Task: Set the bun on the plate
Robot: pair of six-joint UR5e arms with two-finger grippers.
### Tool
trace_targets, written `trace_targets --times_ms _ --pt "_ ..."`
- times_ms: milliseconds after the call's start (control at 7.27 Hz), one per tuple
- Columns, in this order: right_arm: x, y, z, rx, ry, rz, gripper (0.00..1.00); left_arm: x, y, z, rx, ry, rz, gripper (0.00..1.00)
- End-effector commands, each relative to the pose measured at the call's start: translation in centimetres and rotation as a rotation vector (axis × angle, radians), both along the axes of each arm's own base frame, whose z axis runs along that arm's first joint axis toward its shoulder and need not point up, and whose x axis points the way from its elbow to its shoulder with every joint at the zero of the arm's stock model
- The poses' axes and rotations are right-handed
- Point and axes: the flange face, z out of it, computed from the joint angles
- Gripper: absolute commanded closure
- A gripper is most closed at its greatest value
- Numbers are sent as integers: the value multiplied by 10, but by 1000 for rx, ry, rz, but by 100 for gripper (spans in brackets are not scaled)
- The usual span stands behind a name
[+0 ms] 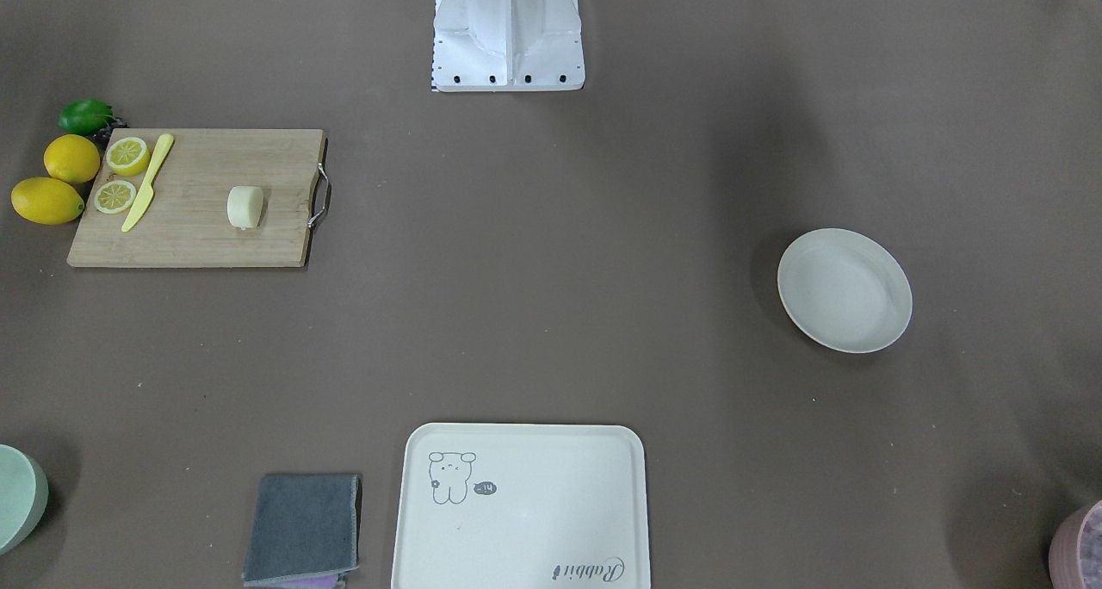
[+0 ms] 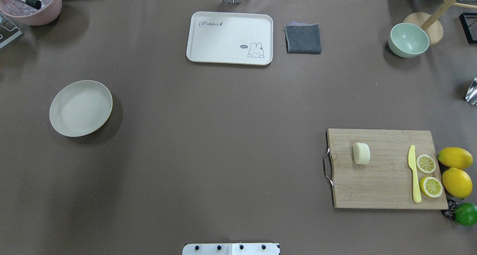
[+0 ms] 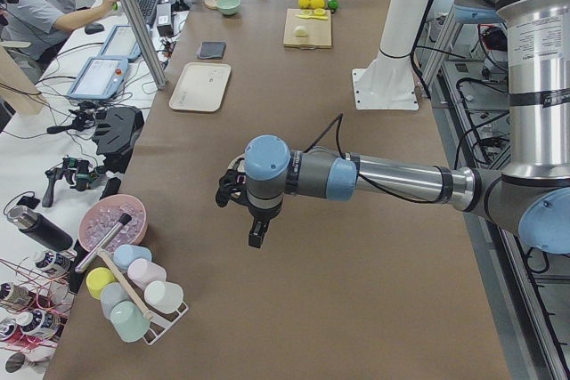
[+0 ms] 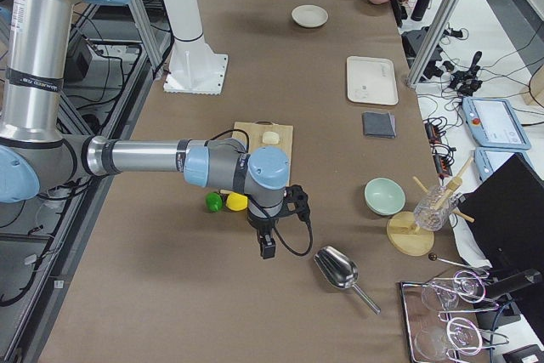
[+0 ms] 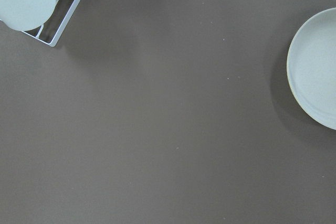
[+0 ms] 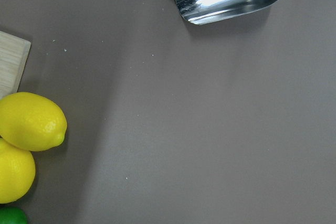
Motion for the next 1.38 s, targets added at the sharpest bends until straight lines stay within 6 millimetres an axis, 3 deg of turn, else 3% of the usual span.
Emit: trace_targets --times_ms 0,275,550,688,1239 --pt "0 0 2 -3 3 1 0 0 1 0 1 4 -1 2" --pt "-1 11 -1 -6 -22 5 0 0 1 0 1 2 1 2" --pt "8 23 -7 1 -23 33 0 0 2 -14 27 5 -1 2" --pt "10 31 2 -21 -24 40 0 1 2 -13 24 5 1 2" --pt "10 35 7 -30 -28 40 0 7 4 -20 18 107 13 2"
